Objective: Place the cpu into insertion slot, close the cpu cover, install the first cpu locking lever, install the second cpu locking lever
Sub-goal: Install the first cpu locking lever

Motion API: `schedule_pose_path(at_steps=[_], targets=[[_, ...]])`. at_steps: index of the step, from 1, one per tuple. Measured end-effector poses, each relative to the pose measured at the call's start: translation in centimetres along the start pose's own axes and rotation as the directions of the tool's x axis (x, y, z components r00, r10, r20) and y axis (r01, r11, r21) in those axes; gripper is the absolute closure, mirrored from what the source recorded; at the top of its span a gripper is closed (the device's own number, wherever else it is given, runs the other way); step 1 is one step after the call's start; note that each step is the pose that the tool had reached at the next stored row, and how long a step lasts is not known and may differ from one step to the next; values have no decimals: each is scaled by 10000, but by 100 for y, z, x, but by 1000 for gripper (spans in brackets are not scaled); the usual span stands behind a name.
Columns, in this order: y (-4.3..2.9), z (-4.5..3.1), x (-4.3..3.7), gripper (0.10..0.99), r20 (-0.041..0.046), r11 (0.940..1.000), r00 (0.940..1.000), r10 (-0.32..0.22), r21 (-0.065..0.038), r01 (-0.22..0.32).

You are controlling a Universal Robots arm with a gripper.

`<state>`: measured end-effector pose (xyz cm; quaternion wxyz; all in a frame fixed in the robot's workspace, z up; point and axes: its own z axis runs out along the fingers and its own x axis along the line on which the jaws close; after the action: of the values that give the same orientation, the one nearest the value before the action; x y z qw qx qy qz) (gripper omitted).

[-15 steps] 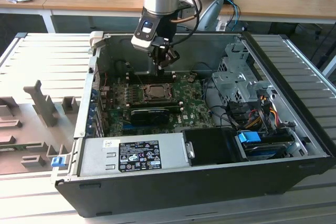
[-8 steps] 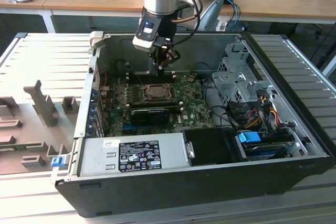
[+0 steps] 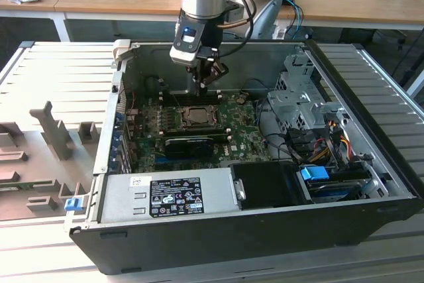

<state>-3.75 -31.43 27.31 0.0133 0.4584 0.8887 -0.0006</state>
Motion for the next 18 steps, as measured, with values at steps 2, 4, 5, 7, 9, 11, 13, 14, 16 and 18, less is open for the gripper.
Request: schedule_pose_path(at_steps=[2,4,5,7,9,11,13,14,16,18], targets=[[0,0,0,980,-1,9999,9999,-124,-3,124],[0,0,0,980,-2,9998,9998,-207,-5,207],[0,0,0,980,-3,9996,9996,-269,-7,269],[0,0,0,980,-4,9991,9991,-415,-11,415],[0,0,0,980,-6,9987,9987,-516,-12,516],[0,0,0,980,-7,9977,9977,-683,-17,683],[0,0,0,980,-8,9968,9968,-798,-20,798],[0,0,0,980,-9,9961,9961,-886,-22,886],[0,0,0,980,-10,9948,9948,-1017,-26,1017],[0,0,0,980,-11,9933,9933,-1151,-29,1151]])
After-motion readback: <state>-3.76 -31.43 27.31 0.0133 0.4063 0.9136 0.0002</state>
